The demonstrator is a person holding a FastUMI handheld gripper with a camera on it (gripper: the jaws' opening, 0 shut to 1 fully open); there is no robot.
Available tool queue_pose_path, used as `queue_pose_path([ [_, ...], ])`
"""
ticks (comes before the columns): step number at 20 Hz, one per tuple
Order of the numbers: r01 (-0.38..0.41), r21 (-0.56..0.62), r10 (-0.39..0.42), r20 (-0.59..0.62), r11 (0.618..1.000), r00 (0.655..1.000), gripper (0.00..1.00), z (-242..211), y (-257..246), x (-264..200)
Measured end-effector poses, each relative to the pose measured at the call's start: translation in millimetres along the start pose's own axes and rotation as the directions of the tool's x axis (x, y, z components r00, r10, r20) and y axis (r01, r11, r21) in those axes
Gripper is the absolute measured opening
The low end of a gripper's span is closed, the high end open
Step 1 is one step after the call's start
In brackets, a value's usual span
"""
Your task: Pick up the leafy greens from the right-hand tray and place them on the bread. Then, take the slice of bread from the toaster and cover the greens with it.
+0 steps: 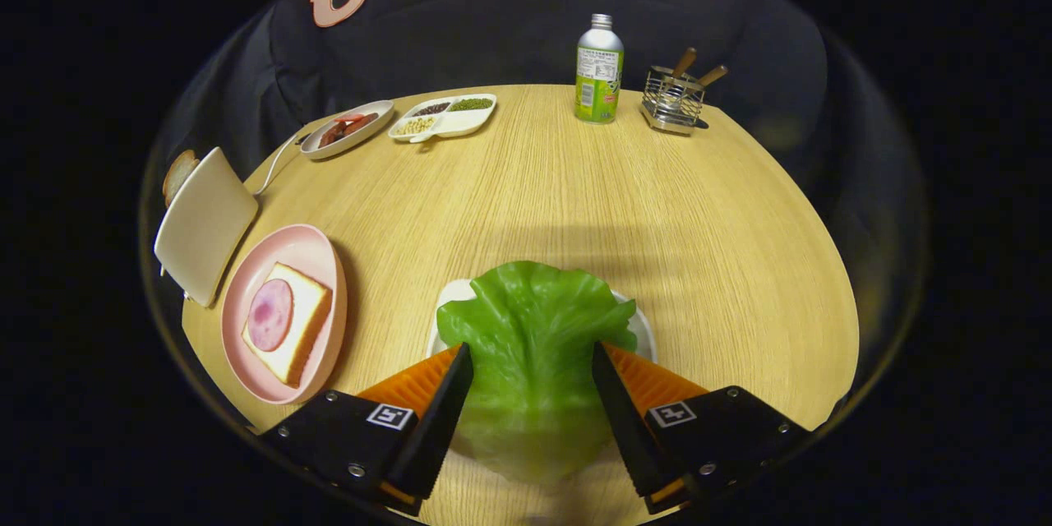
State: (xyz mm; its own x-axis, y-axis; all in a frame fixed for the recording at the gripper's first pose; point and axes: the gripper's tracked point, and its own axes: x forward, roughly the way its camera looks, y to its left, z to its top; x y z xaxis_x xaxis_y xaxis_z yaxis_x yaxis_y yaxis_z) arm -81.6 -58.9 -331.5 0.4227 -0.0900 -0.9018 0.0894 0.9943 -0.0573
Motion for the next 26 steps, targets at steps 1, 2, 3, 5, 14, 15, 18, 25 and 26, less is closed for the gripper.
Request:
queue_pose_path([
  [1, 0.001, -0.007, -0.001, 0.001, 1.000, 1.000, 0.82, 0, 2, -2],
  [2, -0.004, -0.011, 0.004, 0.000, 1.000, 1.000, 0.76, -1, 5, -5],
  [3, -0.006, -0.018, 0.006, 0.006, 1.000, 1.000, 0.71, -2, 6, -6],
  [5, -0.008, -0.033, 0.009, 0.011, 0.999, 1.000, 0.50, -1, 10, -7],
  [14, -0.096, 0.086, 0.089, 0.082, 0.992, 0.993, 0.05, 22, 19, -22],
  [15, -0.117, 0.101, 0.108, 0.097, 0.988, 0.989, 0.05, 26, 23, -25],
  [18, -0.200, 0.115, 0.186, 0.129, 0.973, 0.974, 0.05, 39, 43, -38],
  [25, -0.316, 0.040, 0.303, 0.192, 0.948, 0.933, 0.05, 62, 94, -62],
  [26, -0.331, 0.024, 0.320, 0.196, 0.943, 0.927, 0.05, 64, 102, -64],
])
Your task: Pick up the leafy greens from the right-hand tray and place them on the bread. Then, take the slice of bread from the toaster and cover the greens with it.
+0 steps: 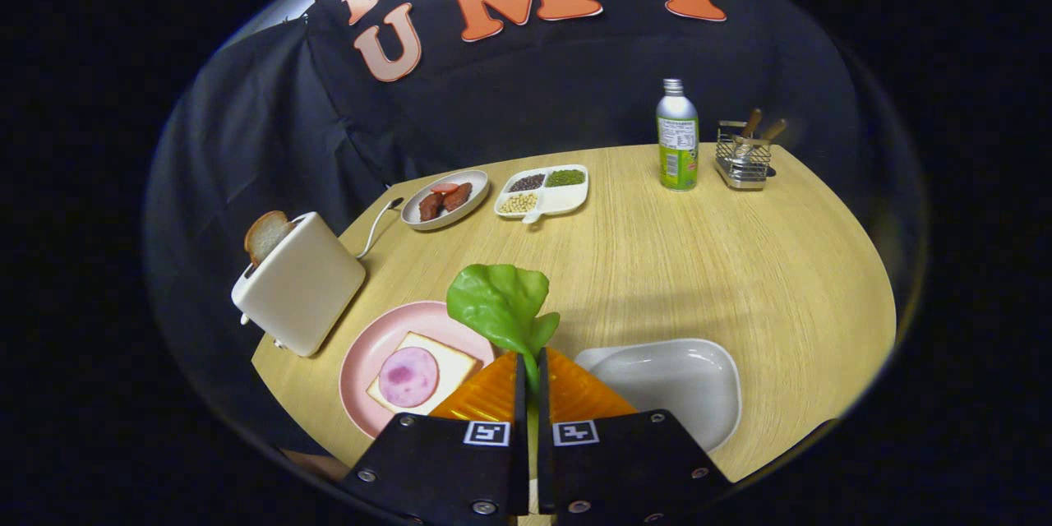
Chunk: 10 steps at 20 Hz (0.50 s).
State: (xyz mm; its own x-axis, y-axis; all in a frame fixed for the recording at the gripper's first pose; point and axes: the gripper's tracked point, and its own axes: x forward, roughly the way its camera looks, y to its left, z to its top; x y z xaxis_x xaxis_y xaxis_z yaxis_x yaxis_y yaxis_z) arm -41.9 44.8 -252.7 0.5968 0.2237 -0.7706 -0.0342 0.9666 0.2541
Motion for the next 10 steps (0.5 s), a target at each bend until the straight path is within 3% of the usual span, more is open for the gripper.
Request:
queue_pose_path([
  [10, -0.114, -0.023, 0.114, -0.007, 0.993, 0.993, 0.05, 0, 56, 17],
])
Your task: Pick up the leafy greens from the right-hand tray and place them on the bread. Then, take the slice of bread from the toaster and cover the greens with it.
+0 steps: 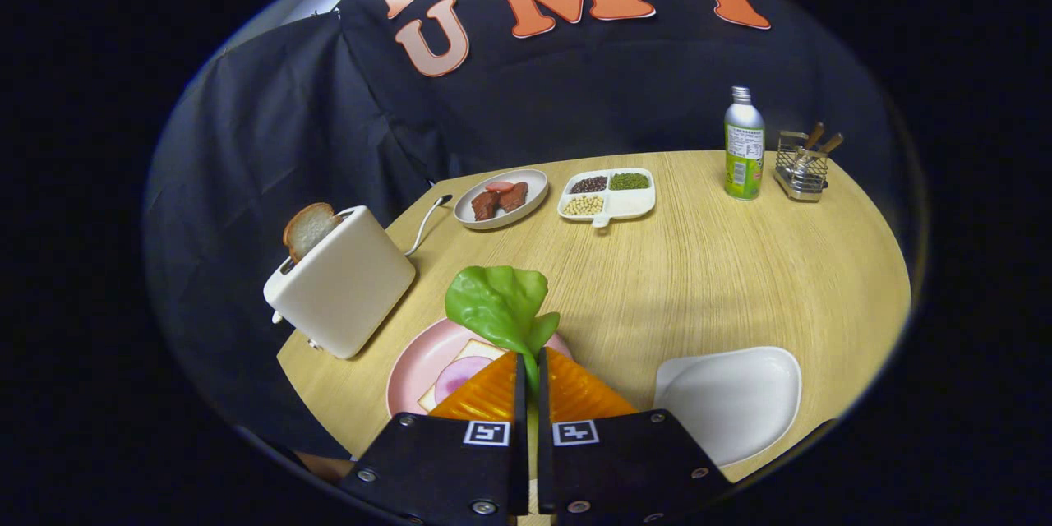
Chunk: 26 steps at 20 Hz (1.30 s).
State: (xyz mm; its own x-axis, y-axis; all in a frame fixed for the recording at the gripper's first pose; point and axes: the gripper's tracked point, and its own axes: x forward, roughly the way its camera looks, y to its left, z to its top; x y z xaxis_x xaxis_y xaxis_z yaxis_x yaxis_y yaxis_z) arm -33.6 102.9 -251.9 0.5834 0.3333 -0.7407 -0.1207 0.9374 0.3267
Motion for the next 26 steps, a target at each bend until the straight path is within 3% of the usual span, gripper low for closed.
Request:
queue_pose_path([
  [6, -0.030, 0.029, 0.033, -0.088, 0.999, 0.996, 0.05, -29, 18, 24],
  [12, -0.075, 0.092, 0.086, -0.130, 0.993, 0.988, 0.13, -36, 37, 33],
  [14, -0.087, 0.091, 0.099, -0.135, 0.992, 0.986, 0.20, -37, 44, 34],
  [19, -0.098, -0.002, 0.097, -0.129, 0.995, 0.987, 0.54, -41, 61, 37],
  [21, -0.087, -0.050, 0.080, -0.124, 0.995, 0.989, 0.62, -41, 65, 39],
  [26, -0.030, -0.085, 0.024, -0.081, 0.996, 0.996, 0.68, -24, 58, 40],
])
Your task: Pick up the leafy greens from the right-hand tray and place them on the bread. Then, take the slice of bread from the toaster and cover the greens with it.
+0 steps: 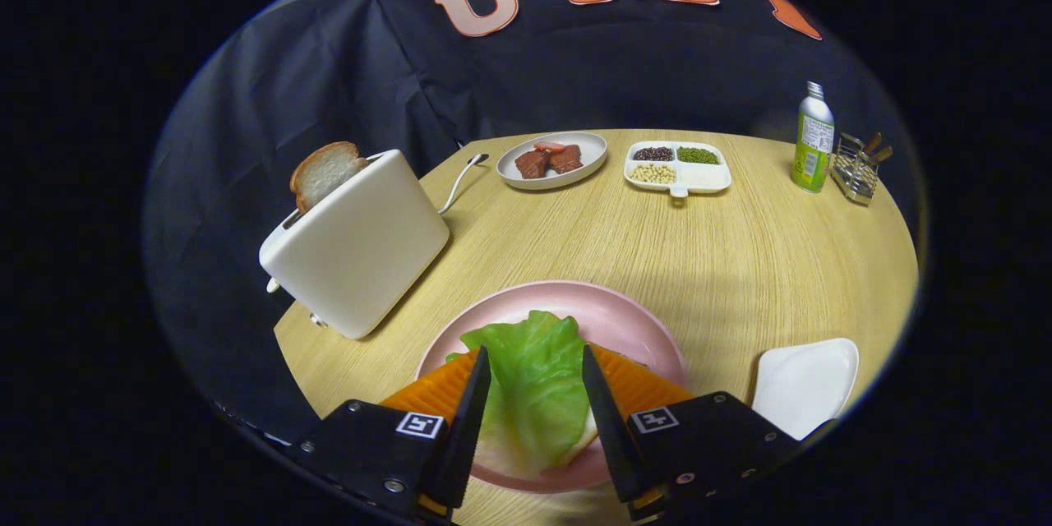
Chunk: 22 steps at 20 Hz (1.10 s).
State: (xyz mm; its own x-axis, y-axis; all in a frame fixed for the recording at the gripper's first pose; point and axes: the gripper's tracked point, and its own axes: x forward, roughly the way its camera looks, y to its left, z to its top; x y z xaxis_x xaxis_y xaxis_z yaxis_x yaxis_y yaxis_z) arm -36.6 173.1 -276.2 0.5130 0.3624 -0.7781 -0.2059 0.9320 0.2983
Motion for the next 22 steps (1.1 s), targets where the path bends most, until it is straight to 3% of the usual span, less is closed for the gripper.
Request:
queue_pose_path([
  [2, 0.005, 0.006, -0.005, 0.014, 1.000, 1.000, 0.69, 14, 3, -5],
  [5, -0.009, 0.018, 0.009, 0.034, 1.000, 0.999, 0.79, 40, 18, -12],
  [11, -0.079, 0.007, 0.079, 0.065, 0.997, 0.995, 0.93, 99, 75, -22],
  [16, -0.135, -0.007, 0.135, 0.062, 0.991, 0.989, 0.94, 142, 132, -16],
  [22, -0.189, -0.031, 0.188, -0.024, 0.981, 0.982, 0.95, 157, 192, 22],
])
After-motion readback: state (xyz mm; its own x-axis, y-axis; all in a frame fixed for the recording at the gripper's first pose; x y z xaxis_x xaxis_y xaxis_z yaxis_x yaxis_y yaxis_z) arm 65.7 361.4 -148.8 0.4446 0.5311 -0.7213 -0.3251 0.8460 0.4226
